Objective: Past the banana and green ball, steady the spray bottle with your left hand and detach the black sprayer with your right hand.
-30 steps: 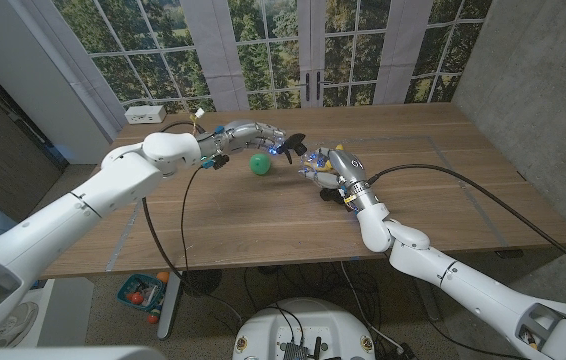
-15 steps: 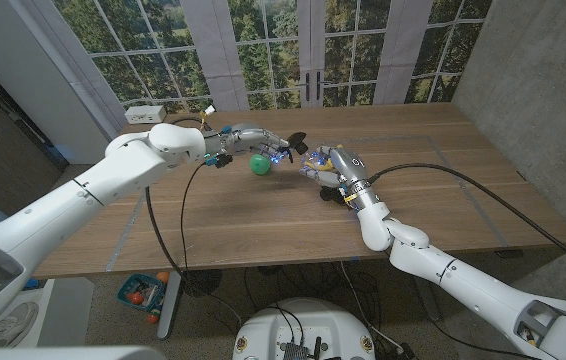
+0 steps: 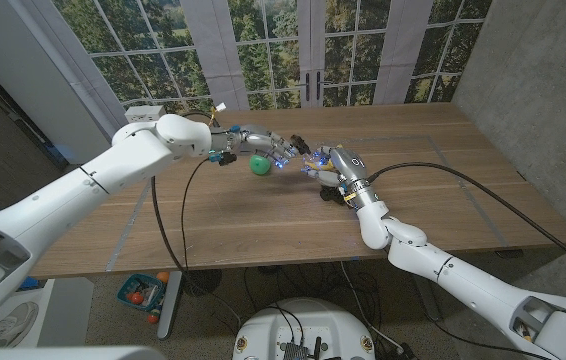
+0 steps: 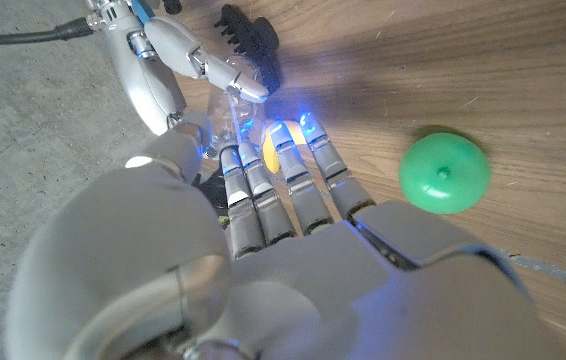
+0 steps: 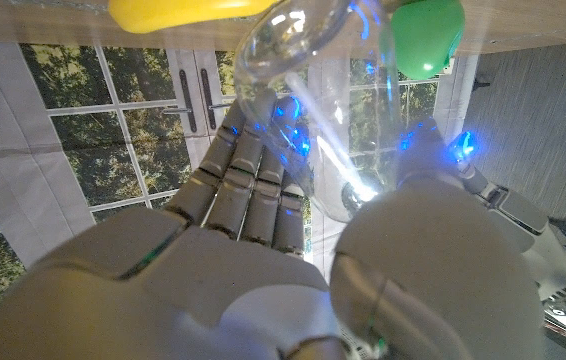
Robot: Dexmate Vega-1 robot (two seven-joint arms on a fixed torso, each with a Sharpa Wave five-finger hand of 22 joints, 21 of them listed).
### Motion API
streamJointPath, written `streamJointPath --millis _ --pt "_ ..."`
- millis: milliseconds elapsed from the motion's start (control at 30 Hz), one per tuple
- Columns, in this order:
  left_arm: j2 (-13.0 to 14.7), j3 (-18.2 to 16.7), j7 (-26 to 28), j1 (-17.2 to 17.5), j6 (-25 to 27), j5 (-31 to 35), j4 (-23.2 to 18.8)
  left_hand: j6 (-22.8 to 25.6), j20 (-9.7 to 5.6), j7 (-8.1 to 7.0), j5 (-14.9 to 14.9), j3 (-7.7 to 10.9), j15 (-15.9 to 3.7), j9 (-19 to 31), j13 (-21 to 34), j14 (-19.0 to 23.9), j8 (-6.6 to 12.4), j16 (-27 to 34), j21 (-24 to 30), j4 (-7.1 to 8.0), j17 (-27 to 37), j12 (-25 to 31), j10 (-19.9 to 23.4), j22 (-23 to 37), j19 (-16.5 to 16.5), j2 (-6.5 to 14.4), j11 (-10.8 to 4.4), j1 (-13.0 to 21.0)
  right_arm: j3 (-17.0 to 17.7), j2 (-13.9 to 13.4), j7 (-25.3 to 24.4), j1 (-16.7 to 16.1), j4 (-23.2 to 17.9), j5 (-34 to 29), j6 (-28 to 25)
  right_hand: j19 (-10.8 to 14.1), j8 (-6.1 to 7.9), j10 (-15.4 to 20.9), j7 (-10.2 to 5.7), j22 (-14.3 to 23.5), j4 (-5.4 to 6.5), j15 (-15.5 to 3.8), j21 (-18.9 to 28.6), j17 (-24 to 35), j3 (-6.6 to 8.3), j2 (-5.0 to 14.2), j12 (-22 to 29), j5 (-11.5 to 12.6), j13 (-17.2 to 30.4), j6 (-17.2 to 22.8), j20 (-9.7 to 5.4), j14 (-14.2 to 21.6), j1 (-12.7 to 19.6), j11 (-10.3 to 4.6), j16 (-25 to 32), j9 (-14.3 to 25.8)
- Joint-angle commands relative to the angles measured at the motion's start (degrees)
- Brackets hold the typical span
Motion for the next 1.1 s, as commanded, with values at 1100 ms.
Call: streamJointPath --millis 1100 --pt "-2.1 -5.8 6.6 5.0 -8.3 1.0 -0.5 -16.0 0.01 0.74 0.1 -18.05 -0.78 0.3 0.2 -21.9 -2.15 -5.4 16.2 6.77 1.8 -2.0 -21.1 0.7 -15.7 1.5 7.23 -1.5 1.7 0.5 -3.5 -0.2 2.1 5.9 10.2 -1.5 0.99 10.4 -13.48 -0.5 1.58 -9.36 3.6 3.1 0.65 10.66 -0.2 0.9 0.5 13.5 -7.25 1.9 10.1 -10.65 -2.7 0.9"
